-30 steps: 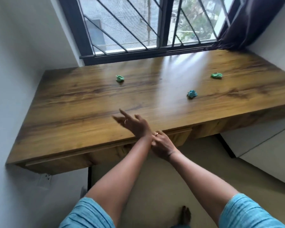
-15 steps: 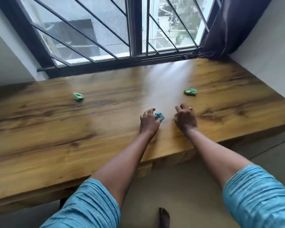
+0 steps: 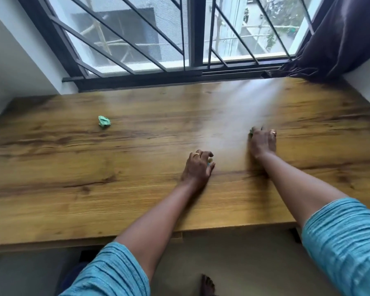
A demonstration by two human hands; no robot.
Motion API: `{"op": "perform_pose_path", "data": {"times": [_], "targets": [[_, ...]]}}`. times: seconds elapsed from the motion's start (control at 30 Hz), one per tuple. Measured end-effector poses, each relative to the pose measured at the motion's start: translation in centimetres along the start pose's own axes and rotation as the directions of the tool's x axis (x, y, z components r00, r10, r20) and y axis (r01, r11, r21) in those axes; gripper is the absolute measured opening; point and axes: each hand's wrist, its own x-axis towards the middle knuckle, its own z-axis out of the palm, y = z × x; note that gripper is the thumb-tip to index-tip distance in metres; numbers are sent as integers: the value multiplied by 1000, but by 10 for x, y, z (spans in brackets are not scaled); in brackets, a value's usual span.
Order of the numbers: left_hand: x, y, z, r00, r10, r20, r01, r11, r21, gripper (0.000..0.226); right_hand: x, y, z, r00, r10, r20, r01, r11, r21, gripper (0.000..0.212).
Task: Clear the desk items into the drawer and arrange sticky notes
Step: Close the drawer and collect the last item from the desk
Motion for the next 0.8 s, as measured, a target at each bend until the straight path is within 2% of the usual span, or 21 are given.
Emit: {"op": "perform_pose_path", "data": {"times": [0.17,0.27,0.37,0.43,0.57,0.63,0.73,0.8], "targets": [[-13,-11,-9,993,19,-114,-22,999,-25,31,-35,-37,8,997,-55,-48,59,994,88,27],[-34,-32,-21,974,54,-220,-50,998,26,26,-70,-73,11,989,-143,-39,148,978,148,29],[-64,-60,-39,956,71,-286,-46,994,95,21,-113,-119,18,957,-287,-42,288,927,240,24],[-85,-83,-53,929,86,-360,-31,987,155,28,-145,-154,21,923,-382,-42,376,876,301,22],[-139,-144,-79,884,-2,-467,76,987,139,27,-220,-230,28,867,-499,-4,455,787,415,25],[-174,-177,-94,867,-47,-496,109,989,96,31,-265,-270,32,824,-566,-28,513,725,460,23],[-235,-222,-122,824,-109,-556,137,990,10,35,-329,-317,39,702,-700,-129,661,575,482,24],[-285,-252,-137,794,-168,-584,158,985,-68,39,-369,-341,47,614,-770,-175,750,498,436,22]]}}
